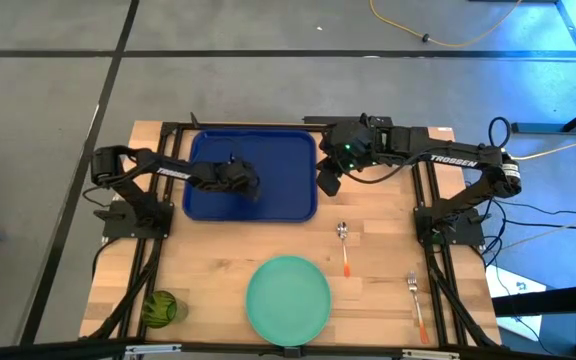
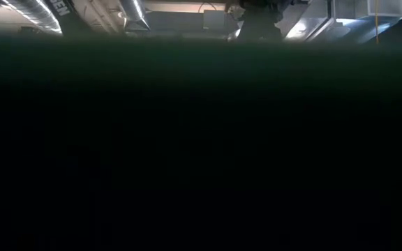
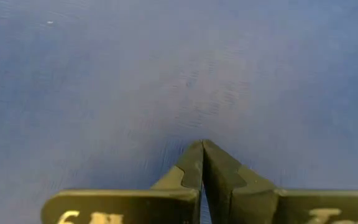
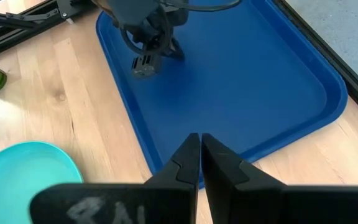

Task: Pick and place plate/cup/fork/spoon on tray
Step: Move the blue serving tray to the center of the table

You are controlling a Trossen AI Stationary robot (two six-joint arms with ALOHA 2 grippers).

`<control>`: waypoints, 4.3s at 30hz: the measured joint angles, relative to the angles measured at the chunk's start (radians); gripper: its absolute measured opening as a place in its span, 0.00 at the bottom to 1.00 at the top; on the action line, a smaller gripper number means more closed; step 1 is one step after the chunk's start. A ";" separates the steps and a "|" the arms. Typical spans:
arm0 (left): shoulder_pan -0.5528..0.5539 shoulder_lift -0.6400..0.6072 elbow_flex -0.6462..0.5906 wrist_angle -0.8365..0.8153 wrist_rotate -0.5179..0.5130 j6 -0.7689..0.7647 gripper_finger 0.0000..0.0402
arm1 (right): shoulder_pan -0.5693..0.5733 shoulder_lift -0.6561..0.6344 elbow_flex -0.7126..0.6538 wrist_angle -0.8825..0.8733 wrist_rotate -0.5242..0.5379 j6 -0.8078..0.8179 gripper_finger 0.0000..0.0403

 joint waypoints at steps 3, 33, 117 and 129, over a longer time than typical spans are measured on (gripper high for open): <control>-0.020 0.001 0.021 0.002 0.013 -0.021 0.00 | 0.000 0.000 0.000 0.000 0.000 0.000 0.05; -0.032 0.125 0.060 0.127 -0.072 -0.024 0.00 | 0.000 0.000 -0.001 0.000 0.034 -0.007 0.05; -0.130 -0.358 0.060 -0.153 -0.001 -0.002 0.00 | -0.075 0.484 -0.179 0.031 -0.073 -0.016 0.05; -0.130 -0.358 0.060 -0.153 -0.001 -0.001 0.00 | -0.050 0.484 -0.177 -0.055 -0.083 0.055 0.05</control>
